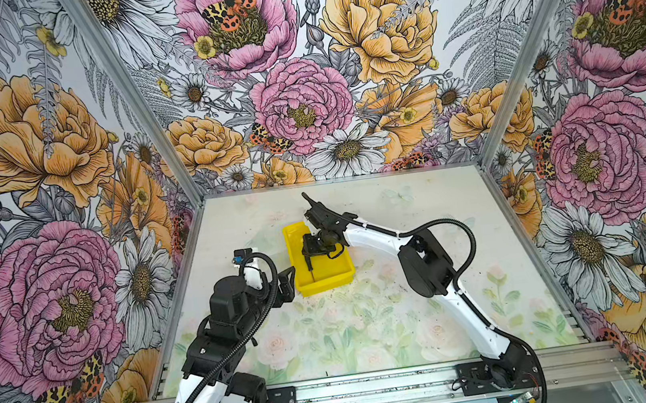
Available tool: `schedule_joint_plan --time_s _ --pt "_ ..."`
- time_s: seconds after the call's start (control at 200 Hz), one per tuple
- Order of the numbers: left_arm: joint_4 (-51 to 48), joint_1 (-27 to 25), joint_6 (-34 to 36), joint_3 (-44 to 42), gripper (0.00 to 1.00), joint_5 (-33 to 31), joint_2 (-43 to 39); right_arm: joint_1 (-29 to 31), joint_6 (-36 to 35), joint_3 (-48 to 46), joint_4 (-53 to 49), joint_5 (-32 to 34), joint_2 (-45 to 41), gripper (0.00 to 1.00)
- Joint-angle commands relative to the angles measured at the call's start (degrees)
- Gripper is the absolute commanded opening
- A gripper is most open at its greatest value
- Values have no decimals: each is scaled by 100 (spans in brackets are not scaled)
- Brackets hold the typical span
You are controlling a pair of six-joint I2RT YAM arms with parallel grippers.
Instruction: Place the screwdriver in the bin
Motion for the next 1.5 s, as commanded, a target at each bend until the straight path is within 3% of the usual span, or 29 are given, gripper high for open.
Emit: schedule_joint_plan --time_s 0.0,0.35,0.696,0.901,1.186,1.496 --pt "73 8 -28 -84 99 48 -136 56 -34 -50 14 260 -104 34" --pt "92 -329 -56 -136 99 -93 -431 202 -388 -346 4 912 -829 48" --pt "-101 -1844 -216 -317 99 -1346 -915 425 -624 -1568 14 1836 -2296 59" --pt "-223 -2328 -446 -425 99 -1977 -1148 452 -752 -2344 14 2253 -3076 68" --pt "-284 -2367 -191 -327 99 -2376 -1091 419 -1597 -3302 40 2838 -4161 77" --pt "-379 -2148 -289 -237 99 -3221 -769 105 -2244 -4885 213 2638 -5568 82"
